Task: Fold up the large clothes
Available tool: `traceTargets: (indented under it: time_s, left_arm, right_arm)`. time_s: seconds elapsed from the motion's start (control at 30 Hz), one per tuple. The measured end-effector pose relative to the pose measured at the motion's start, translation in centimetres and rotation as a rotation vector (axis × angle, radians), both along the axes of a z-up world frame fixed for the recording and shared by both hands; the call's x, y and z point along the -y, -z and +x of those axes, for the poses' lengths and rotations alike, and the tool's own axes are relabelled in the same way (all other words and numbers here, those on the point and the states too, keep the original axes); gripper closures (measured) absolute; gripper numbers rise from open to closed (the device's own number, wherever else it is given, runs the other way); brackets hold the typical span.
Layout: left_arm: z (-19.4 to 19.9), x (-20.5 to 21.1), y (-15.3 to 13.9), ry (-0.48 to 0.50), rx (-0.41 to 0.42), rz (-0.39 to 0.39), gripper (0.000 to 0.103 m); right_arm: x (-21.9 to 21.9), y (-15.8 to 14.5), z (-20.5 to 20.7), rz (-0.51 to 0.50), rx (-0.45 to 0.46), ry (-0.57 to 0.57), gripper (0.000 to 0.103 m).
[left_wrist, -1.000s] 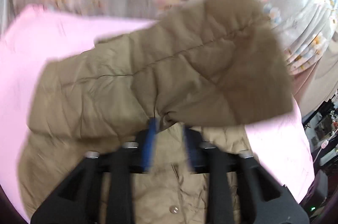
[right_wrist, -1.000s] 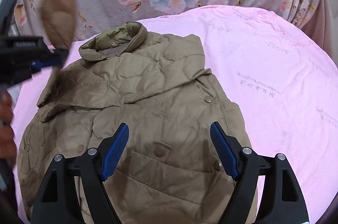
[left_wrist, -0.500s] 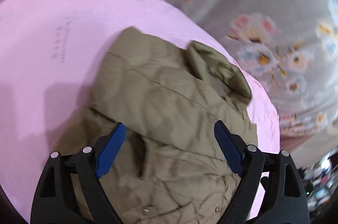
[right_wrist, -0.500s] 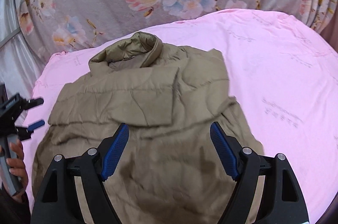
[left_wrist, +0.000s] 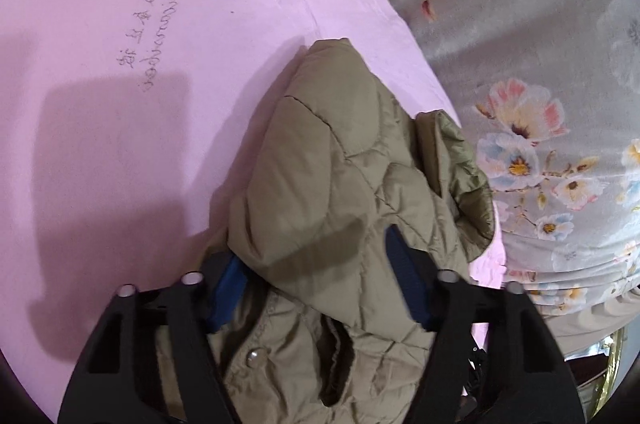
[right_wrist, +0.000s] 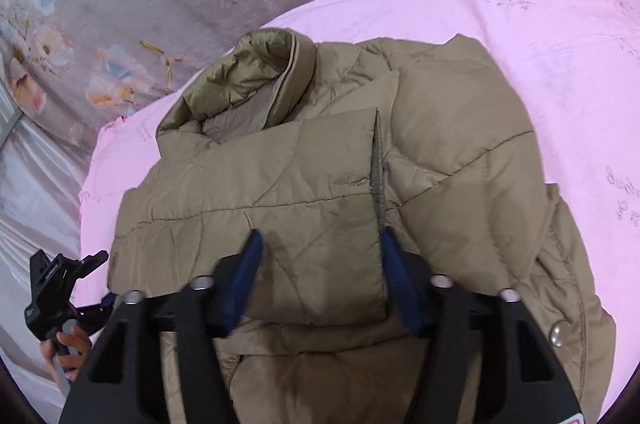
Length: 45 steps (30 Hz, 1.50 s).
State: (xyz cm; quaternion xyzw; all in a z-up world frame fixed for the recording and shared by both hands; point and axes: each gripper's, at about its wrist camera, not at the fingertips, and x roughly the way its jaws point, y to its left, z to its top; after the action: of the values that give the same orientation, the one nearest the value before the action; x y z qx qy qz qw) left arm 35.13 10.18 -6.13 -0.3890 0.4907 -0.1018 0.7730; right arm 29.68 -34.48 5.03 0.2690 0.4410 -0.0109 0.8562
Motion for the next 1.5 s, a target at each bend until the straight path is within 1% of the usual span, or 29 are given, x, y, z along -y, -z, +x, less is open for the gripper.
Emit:
traceTargets:
  time_s: [0.03, 0.07, 0.1, 0.13, 0.17, 0.2, 0.23, 0.27, 0.3, 0.33, 0.4, 0.43, 0.47, 0.5, 0.57, 0.67, 0.77, 0.93, 1.0, 1.03, 1.07, 1.1, 1.17, 1.23, 1.3, 1.37, 1.4, 1.5]
  left_arm:
    - [0.1, -0.2, 0.1, -0.006, -0.011, 0.011, 0.061]
    - [0.2, -0.3, 0.1, -0.009, -0.017, 0.022, 0.071]
    - [0.1, -0.6, -0.3, -0.009, -0.008, 0.035, 0.076]
    - [0.0, -0.7, -0.9, -0.006, 0.015, 0.048, 0.084]
    - [-0.2, -0.9, -1.5, -0.001, 0.038, 0.054, 0.09]
    - [-0.7, -0.8, -2.8, 0.006, 0.085, 0.063, 0.092]
    - [-1.1, -0.6, -3.8, 0.017, 0.119, 0.087, 0.094]
    - [-1.6, -0.1, -4.9, 0.027, 0.154, 0.126, 0.096]
    - [-2.0, 0.3, -5.5, 0.037, 0.178, 0.157, 0.097]
    - [-2.5, 0.9, -6.0, 0.052, 0.201, 0.203, 0.099]
    - [-3.1, 2.2, -5.7, 0.083, 0.213, 0.302, 0.099]
    - [-3.1, 2.8, -5.0, 0.095, 0.198, 0.343, 0.099]
    - [-3.1, 3.3, -4.2, 0.101, 0.182, 0.382, 0.099]
    - [-3.1, 3.7, -3.0, 0.104, 0.161, 0.427, 0.099]
    - [-3.1, 3.9, -1.5, 0.104, 0.151, 0.48, 0.099]
    - [-3.2, 4.4, -1.2, 0.108, 0.166, 0.539, 0.098]
    - [-3.0, 5.2, -1.2, 0.116, 0.179, 0.6, 0.098]
    - [-3.5, 6.5, -1.7, 0.121, 0.206, 0.717, 0.097]
    - [-4.2, 6.8, -2.5, 0.129, 0.23, 0.772, 0.095]
    - [-4.8, 6.8, -3.2, 0.137, 0.247, 0.796, 0.09]
    - [-5.3, 6.8, -3.9, 0.143, 0.26, 0.81, 0.084]
    - [-6.1, 6.6, -5.0, 0.149, 0.283, 0.811, 0.082]
    - [-7.0, 6.9, -7.5, 0.157, 0.344, 0.799, 0.074]
    - [-7.1, 7.7, -9.5, 0.162, 0.396, 0.782, 0.07]
    - [-6.2, 9.4, -11.3, 0.185, 0.434, 0.751, 0.07]
    - [-4.7, 11.2, -11.5, 0.211, 0.431, 0.718, 0.07]
    - [-4.2, 12.0, -11.2, 0.22, 0.422, 0.715, 0.07]
    - [-2.3, 14.4, -8.4, 0.265, 0.359, 0.723, 0.07]
  right_arm:
    - [-0.3, 0.0, 0.3, -0.032, -0.005, -0.002, 0.08]
    - [-0.4, -0.1, 0.5, -0.047, -0.005, -0.01, 0.098]
    - [-0.3, -0.6, 0.6, -0.036, 0.012, -0.023, 0.1]
    - [-0.1, -1.6, 0.4, -0.027, 0.047, -0.015, 0.1]
    - [0.0, -2.6, 0.0, -0.021, 0.084, -0.012, 0.1]
    - [0.1, -4.3, -0.7, -0.022, 0.143, -0.018, 0.101]
    - [0.0, -6.0, -1.6, -0.042, 0.199, -0.021, 0.101]
    - [-0.3, -7.2, -2.3, -0.072, 0.234, -0.026, 0.101]
    - [-0.6, -8.4, -3.3, -0.119, 0.275, -0.03, 0.101]
    - [-1.0, -9.1, -4.1, -0.17, 0.296, -0.032, 0.101]
    - [-1.8, -8.7, -4.8, -0.272, 0.275, -0.046, 0.101]
    - [-2.1, -7.9, -4.7, -0.306, 0.249, -0.054, 0.101]
    - [-2.4, -6.5, -4.5, -0.331, 0.204, -0.067, 0.101]
    - [-2.6, -5.1, -4.2, -0.337, 0.164, -0.077, 0.101]
    - [-2.9, -2.6, -3.8, -0.348, 0.095, -0.096, 0.101]
    - [-3.8, -0.2, -3.6, -0.377, 0.053, -0.123, 0.101]
    - [-4.3, 0.4, -3.5, -0.402, 0.038, -0.138, 0.099]
    - [-4.2, 0.9, -3.5, -0.387, 0.025, -0.153, 0.094]
    - [-4.1, 0.4, -4.0, -0.392, 0.019, -0.154, 0.091]
    - [-3.9, -0.2, -4.4, -0.398, 0.019, -0.146, 0.091]
    - [-3.6, -0.7, -4.6, -0.395, 0.023, -0.138, 0.091]
    - [-3.2, -1.7, -5.1, -0.376, 0.039, -0.125, 0.091]
    - [-2.8, -3.4, -5.6, -0.319, 0.081, -0.117, 0.091]
    - [-3.1, -5.5, -5.3, -0.275, 0.127, -0.119, 0.091]
    - [-4.0, -6.7, -4.4, -0.263, 0.155, -0.143, 0.091]
    - [-5.6, -7.1, -3.2, -0.289, 0.174, -0.169, 0.091]
    - [-6.5, -6.9, -2.6, -0.313, 0.175, -0.181, 0.091]
    - [-8.5, -5.4, -1.5, -0.354, 0.149, -0.215, 0.091]
